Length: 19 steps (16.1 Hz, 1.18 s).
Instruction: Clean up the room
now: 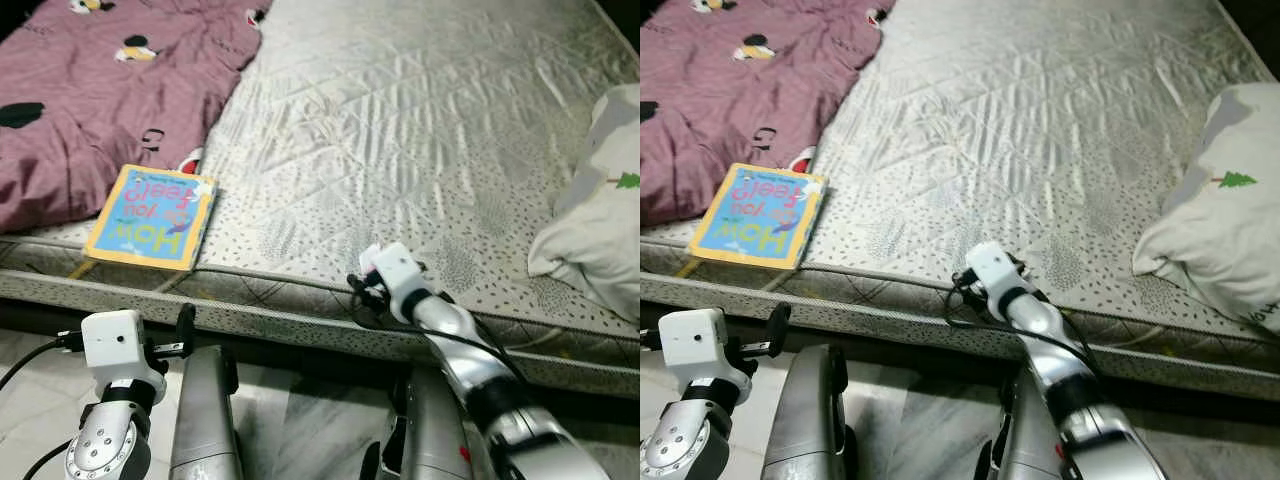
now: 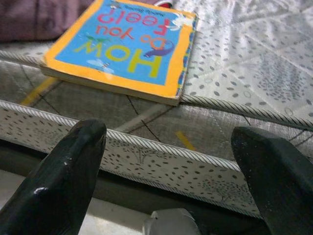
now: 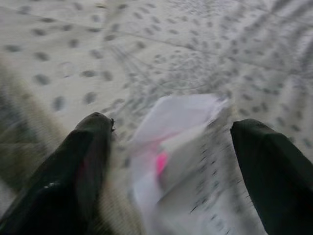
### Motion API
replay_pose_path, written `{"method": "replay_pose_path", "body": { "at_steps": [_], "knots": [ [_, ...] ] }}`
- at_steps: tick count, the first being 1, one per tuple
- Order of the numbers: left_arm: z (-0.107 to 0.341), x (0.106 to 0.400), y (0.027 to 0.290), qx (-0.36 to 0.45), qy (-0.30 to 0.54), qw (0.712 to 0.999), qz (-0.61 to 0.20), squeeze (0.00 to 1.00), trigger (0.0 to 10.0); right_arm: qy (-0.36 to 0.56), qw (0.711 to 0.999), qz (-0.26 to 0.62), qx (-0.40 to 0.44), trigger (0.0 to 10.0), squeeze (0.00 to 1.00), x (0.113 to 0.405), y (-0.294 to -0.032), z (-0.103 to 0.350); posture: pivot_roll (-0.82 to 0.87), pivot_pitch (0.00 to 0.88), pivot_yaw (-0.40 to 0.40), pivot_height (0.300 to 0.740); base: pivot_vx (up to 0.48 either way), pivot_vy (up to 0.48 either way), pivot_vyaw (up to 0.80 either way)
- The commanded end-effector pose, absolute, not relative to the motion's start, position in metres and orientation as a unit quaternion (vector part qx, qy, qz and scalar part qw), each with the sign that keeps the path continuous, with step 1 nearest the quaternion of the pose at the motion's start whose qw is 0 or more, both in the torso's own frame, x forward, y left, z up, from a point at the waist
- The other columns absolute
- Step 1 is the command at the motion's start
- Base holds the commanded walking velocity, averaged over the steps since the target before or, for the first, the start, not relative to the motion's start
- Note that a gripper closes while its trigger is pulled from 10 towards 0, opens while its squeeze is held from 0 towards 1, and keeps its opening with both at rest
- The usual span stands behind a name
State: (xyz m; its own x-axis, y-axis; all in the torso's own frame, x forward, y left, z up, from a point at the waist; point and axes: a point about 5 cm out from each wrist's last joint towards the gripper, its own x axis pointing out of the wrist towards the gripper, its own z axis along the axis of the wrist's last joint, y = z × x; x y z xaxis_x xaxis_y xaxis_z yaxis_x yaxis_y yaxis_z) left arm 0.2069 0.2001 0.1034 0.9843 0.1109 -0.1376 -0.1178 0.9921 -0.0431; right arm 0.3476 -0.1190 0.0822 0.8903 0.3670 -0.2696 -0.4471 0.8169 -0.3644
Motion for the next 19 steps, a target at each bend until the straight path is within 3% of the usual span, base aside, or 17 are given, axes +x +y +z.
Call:
{"method": "replay_pose_path", "body": {
  "at_steps": [1,8,19],
  "knots": [
    [0.104,0.205,0.198,-0.02,0.071,0.996,0.049,0.0,10.0,0.096,0.949,0.203,-0.221,0.0,0.0,0.349,-0.122,0.081,0.1,0.218,-0.064,0.508,0.0,0.0,0.0],
    [0.104,0.213,0.194,-0.021,0.063,0.997,0.043,0.0,10.0,0.12,0.951,0.127,-0.256,0.0,0.0,0.354,-0.16,0.076,0.08,0.167,-0.071,0.508,0.0,0.0,0.0],
    [0.097,0.238,0.191,-0.028,0.045,0.998,0.039,0.0,10.0,0.12,0.952,0.103,-0.264,0.0,0.0,0.356,-0.174,0.078,0.04,0.033,-0.071,0.508,0.0,0.0,0.0]
  ]
}}
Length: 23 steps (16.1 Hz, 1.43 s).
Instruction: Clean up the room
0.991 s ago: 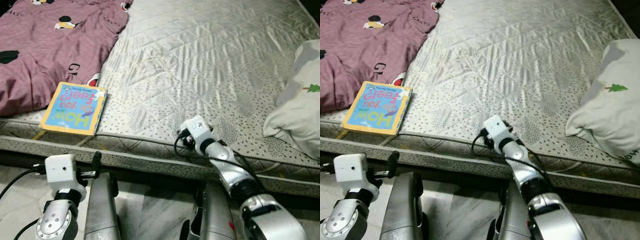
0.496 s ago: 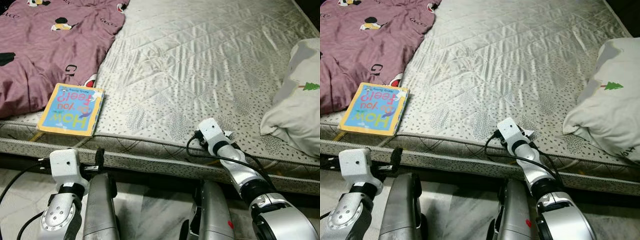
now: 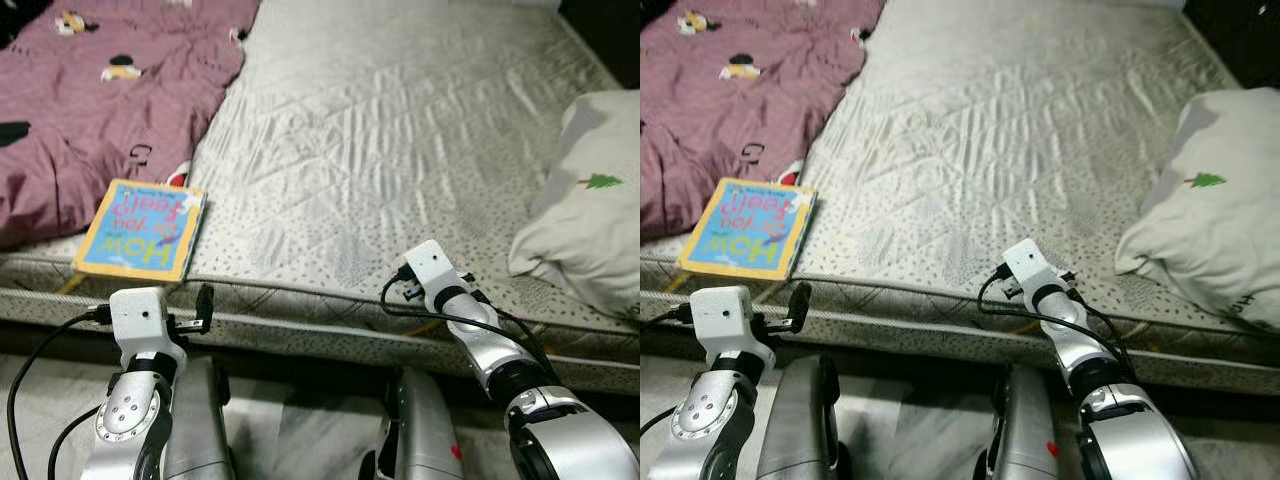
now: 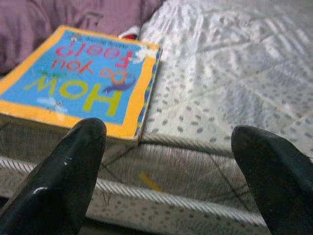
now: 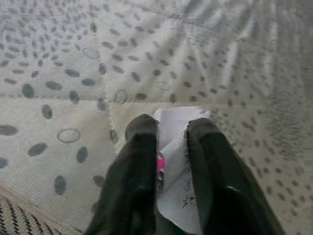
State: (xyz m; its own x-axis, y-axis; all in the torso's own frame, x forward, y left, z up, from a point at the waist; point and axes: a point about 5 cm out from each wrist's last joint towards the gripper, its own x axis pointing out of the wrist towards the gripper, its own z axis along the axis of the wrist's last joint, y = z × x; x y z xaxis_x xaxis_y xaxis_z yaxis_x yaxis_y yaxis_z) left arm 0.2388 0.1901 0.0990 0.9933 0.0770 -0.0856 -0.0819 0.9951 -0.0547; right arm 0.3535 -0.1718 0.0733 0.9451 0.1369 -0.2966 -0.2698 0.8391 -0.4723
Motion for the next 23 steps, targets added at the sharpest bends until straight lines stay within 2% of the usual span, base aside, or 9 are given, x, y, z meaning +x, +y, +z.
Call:
{"method": "replay_pose_path", "body": {
  "at_steps": [1,12,13,14,15,20,23],
  "knots": [
    [0.097,0.24,0.191,-0.028,0.042,0.998,0.039,0.0,10.0,0.119,0.952,0.101,-0.263,0.0,0.0,0.356,-0.175,0.078,0.04,0.023,-0.07,0.508,0.0,0.0,0.0],
    [0.092,0.253,0.189,-0.035,0.028,0.998,0.038,0.0,10.0,0.107,0.956,0.097,-0.254,0.0,0.0,0.353,-0.18,0.077,0.0,0.0,-0.059,0.508,0.0,0.0,0.0],
    [0.093,0.255,0.188,-0.035,0.026,0.998,0.037,0.0,10.0,0.102,0.959,0.108,-0.242,1.1,0.0,0.352,-0.178,0.078,-0.01,0.0,-0.054,0.508,0.0,0.0,0.0],
    [0.093,0.255,0.188,-0.035,0.025,0.998,0.037,0.0,10.0,0.092,0.96,0.116,-0.238,2.6,0.0,0.352,-0.176,0.079,-0.01,0.0,-0.055,0.508,0.0,0.0,0.0],
    [0.093,0.256,0.189,-0.035,0.024,0.998,0.037,0.0,10.0,0.087,0.959,0.128,-0.235,10.0,1.0,0.352,-0.172,0.079,-0.01,0.0,-0.055,0.508,0.0,0.0,0.0],
    [0.093,0.252,0.19,-0.036,0.024,0.998,0.038,0.0,10.0,0.098,0.958,0.155,-0.221,10.0,1.0,0.351,-0.161,0.076,0.0,0.0,-0.058,0.508,0.0,0.0,0.0],
    [0.092,0.252,0.19,-0.036,0.025,0.998,0.038,0.0,10.0,0.102,0.953,0.15,-0.244,10.0,1.0,0.353,-0.16,0.077,0.01,0.0,-0.057,0.508,0.0,0.0,0.0]
  ]
}}
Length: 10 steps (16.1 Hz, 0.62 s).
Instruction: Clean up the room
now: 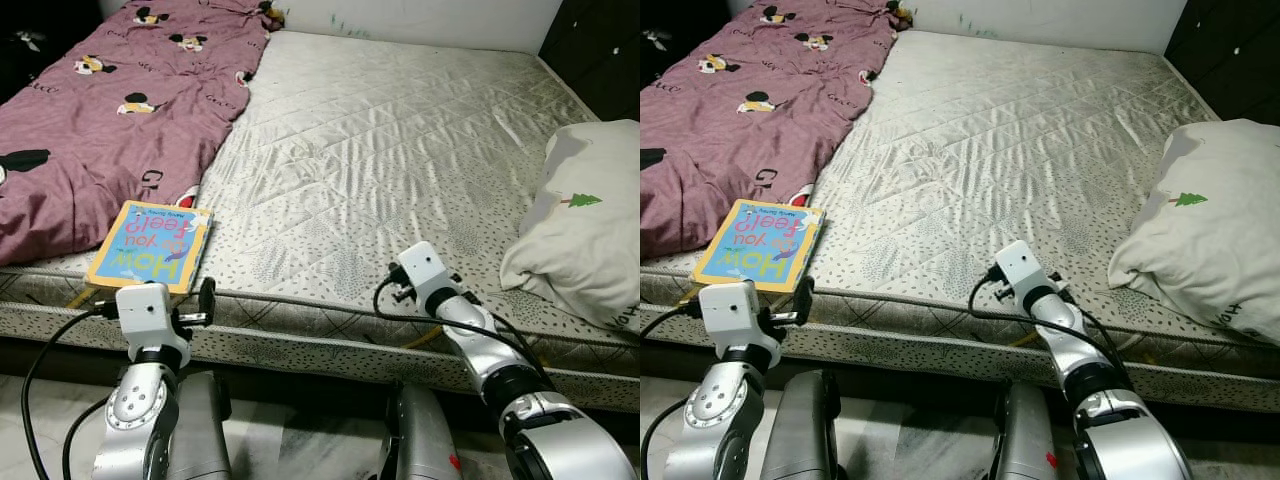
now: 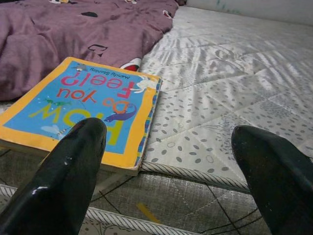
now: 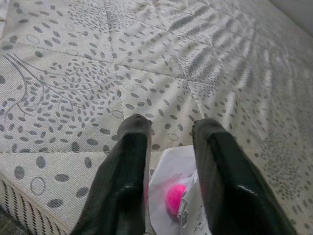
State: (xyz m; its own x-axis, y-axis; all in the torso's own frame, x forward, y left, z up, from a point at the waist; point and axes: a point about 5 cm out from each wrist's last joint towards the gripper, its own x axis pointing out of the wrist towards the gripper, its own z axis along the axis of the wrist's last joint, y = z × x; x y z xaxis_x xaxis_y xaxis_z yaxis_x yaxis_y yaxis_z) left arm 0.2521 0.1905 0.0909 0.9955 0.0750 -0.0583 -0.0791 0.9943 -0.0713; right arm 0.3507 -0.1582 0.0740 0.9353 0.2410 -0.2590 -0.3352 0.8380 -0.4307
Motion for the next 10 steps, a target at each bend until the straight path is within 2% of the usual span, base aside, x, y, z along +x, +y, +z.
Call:
{"method": "replay_pose_path", "body": {
  "at_steps": [1,5,6,7,10],
  "knots": [
    [0.093,0.253,0.19,-0.035,0.024,0.998,0.038,0.0,10.0,0.102,0.954,0.121,-0.256,10.0,1.0,0.356,-0.168,0.08,0.01,0.0,-0.058,0.508,0.0,0.0,0.0],
    [0.093,0.25,0.191,-0.034,0.025,0.998,0.036,0.0,10.0,0.121,0.952,0.084,-0.269,10.0,1.0,0.357,-0.185,0.08,0.01,0.001,-0.054,0.508,0.0,0.0,0.0],
    [0.093,0.249,0.19,-0.034,0.027,0.998,0.035,0.0,10.0,0.132,0.949,0.083,-0.275,10.0,0.41,0.355,-0.187,0.076,0.02,0.003,-0.054,0.508,0.0,0.0,0.0],
    [0.093,0.249,0.189,-0.034,0.027,0.998,0.034,0.0,10.0,0.143,0.947,0.084,-0.276,10.0,0.0,0.353,-0.187,0.072,0.02,0.005,-0.053,0.508,0.0,0.0,0.0],
    [0.093,0.249,0.189,-0.034,0.027,0.999,0.031,0.0,10.0,0.171,0.943,0.1,-0.266,10.0,0.0,0.347,-0.186,0.062,0.02,0.006,-0.052,0.508,0.0,0.0,0.0]
  ]
}}
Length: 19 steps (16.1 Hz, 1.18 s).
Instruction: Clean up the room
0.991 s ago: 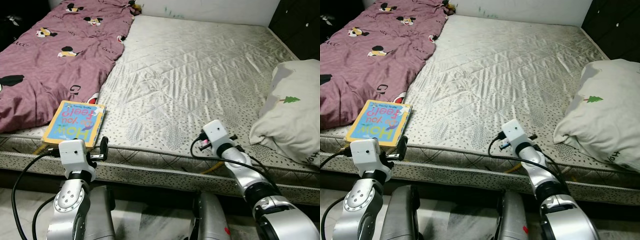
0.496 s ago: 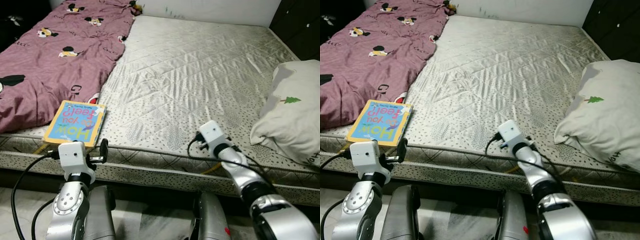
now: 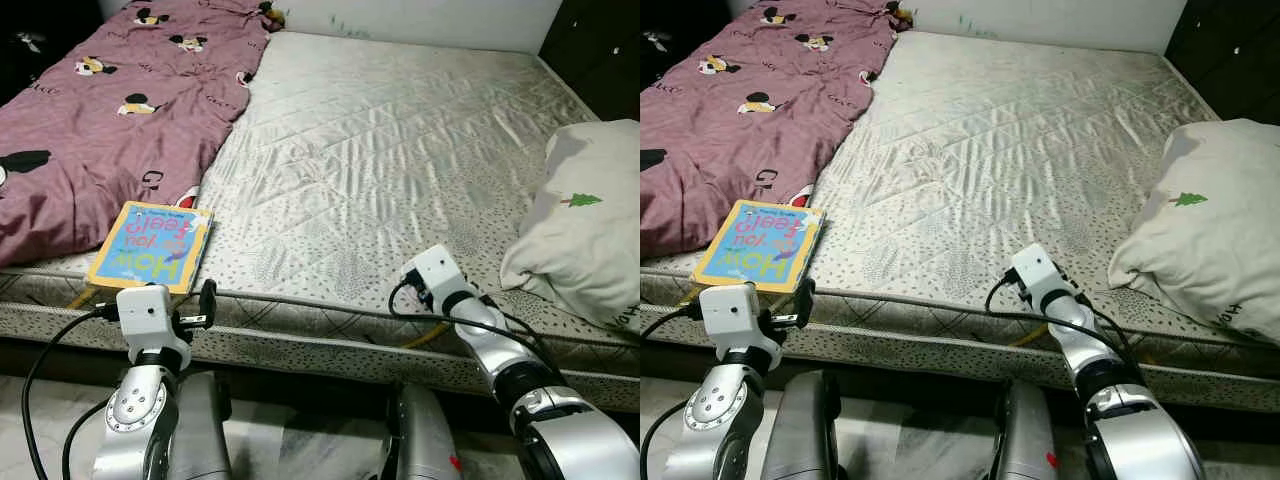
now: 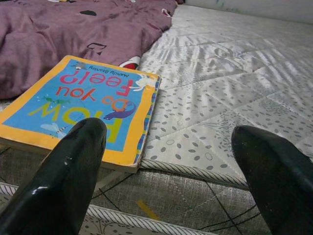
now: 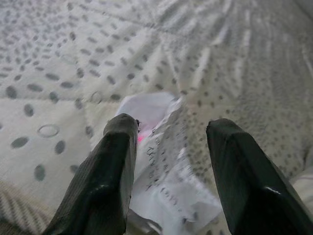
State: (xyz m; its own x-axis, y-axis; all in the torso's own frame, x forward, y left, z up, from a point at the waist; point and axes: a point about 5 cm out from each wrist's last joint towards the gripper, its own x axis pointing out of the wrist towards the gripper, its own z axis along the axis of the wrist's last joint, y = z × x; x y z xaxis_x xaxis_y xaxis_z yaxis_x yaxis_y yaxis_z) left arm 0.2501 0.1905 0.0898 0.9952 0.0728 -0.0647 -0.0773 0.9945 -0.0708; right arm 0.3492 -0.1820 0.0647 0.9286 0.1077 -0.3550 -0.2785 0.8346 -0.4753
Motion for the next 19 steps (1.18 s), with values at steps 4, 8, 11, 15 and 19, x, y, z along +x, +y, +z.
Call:
{"method": "replay_pose_path", "body": {
  "at_steps": [4,8,11,15,19],
  "knots": [
    [0.095,0.25,0.191,-0.03,0.026,0.999,0.03,0.0,10.0,0.185,0.941,0.107,-0.261,10.0,0.0,0.345,-0.181,0.056,0.02,0.007,-0.05,0.508,0.0,0.0,0.0],
    [0.094,0.245,0.19,-0.028,0.032,0.999,0.027,0.0,10.0,0.195,0.939,0.109,-0.261,10.0,0.0,0.343,-0.177,0.051,0.04,0.036,-0.047,0.508,0.0,0.0,0.0],
    [0.097,0.244,0.192,-0.025,0.034,0.999,0.027,0.0,10.0,0.196,0.935,0.105,-0.276,10.0,0.0,0.344,-0.172,0.051,0.05,0.059,-0.042,0.508,0.0,0.0,0.0],
    [0.099,0.241,0.194,-0.02,0.038,0.999,0.028,0.0,10.0,0.205,0.929,0.096,-0.292,0.0,0.0,0.344,-0.169,0.049,0.06,0.094,-0.039,0.508,0.0,0.0,0.0],
    [0.099,0.239,0.194,-0.02,0.043,0.998,0.028,0.0,10.0,0.2,0.932,0.074,-0.293,0.0,0.0,0.347,-0.172,0.052,0.07,0.106,-0.034,0.508,0.0,0.0,0.0]
  ]
}}
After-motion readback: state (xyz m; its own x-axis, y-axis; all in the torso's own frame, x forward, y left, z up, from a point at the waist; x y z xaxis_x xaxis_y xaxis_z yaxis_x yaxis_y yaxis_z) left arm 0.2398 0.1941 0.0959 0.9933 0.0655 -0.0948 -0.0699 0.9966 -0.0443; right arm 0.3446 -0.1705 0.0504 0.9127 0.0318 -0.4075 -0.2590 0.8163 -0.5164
